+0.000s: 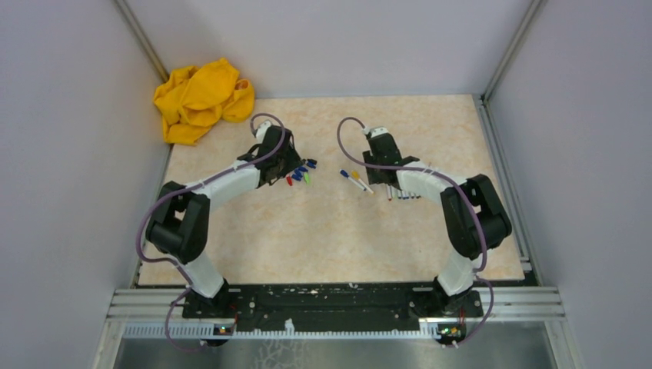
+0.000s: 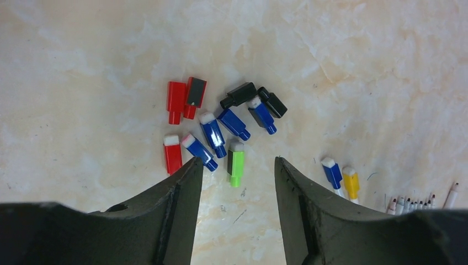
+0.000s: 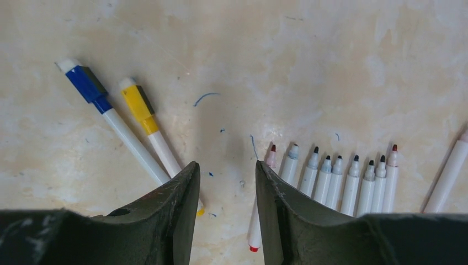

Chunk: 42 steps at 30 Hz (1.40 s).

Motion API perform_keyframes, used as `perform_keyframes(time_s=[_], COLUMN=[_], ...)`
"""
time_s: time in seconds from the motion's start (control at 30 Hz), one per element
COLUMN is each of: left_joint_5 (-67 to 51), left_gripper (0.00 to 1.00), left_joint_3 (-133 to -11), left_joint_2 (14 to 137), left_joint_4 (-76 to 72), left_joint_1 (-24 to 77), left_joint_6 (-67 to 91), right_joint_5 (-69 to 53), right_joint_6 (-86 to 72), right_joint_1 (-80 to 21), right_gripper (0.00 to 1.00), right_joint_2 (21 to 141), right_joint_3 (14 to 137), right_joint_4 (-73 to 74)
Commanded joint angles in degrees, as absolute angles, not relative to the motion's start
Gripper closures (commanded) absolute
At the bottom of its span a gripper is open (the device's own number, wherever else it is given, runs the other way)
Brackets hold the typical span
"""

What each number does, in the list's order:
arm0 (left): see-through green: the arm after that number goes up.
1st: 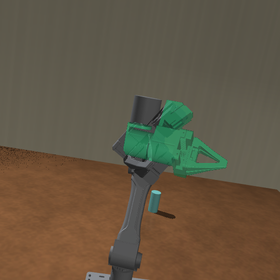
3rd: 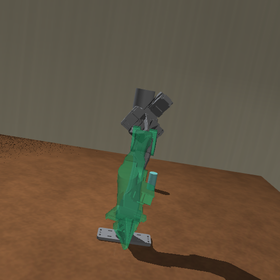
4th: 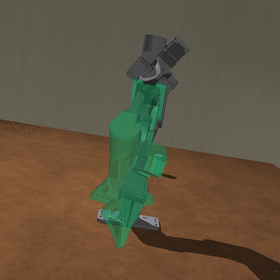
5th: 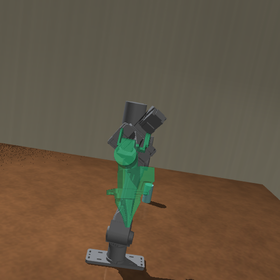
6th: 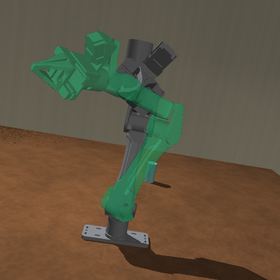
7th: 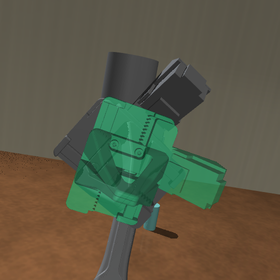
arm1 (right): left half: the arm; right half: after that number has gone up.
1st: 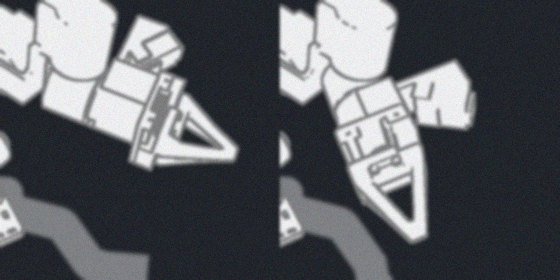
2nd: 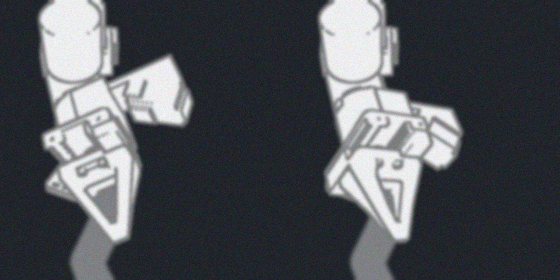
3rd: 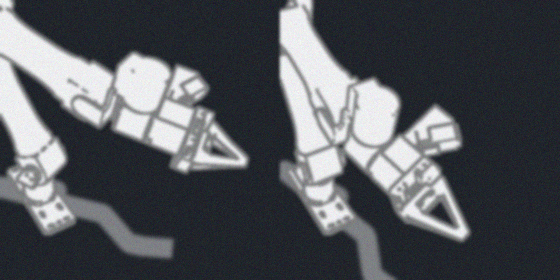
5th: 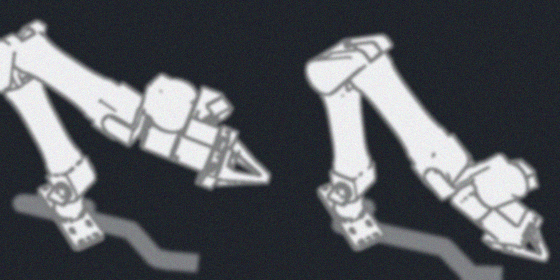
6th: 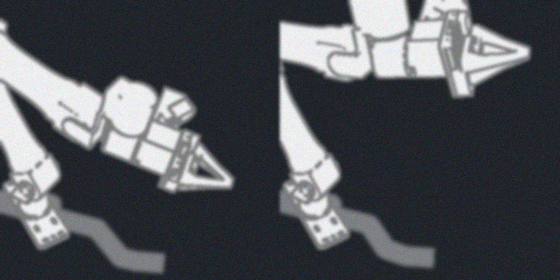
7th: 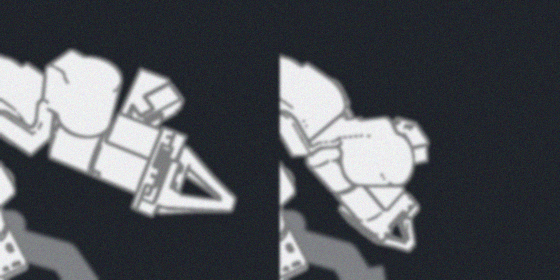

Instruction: Open the pen caps

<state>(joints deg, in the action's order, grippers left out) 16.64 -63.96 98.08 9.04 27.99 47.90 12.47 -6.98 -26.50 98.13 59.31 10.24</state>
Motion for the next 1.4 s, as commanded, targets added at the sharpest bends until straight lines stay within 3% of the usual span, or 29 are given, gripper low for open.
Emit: perform_keyframes(time_s=[0.0, 0.43, 1.37], left_joint_5=[15.10, 14.24, 14.38], left_gripper=[0.42, 0.42, 0.43], left_joint_3=[-63.54, -63.26, -63.76], left_joint_2=[96.24, 95.71, 95.88], left_joint_4=[7.22, 6.87, 6.62], left_joint_1=[27.93, 27.88, 27.90], left_joint_6=[47.44, 47.78, 47.72], right_joint_5=[8.65, 2.28, 2.24], right_joint_6=[-5.49, -4.31, -3.58], right_joint_1=[-27.37, -27.77, -27.82], right_gripper=[0.58, 0.58, 0.60], right_joint_2=[96.97, 102.01, 106.40], right_joint_3=[63.06, 66.06, 66.09], right_joint_4=[9.30, 11.15, 12.00])
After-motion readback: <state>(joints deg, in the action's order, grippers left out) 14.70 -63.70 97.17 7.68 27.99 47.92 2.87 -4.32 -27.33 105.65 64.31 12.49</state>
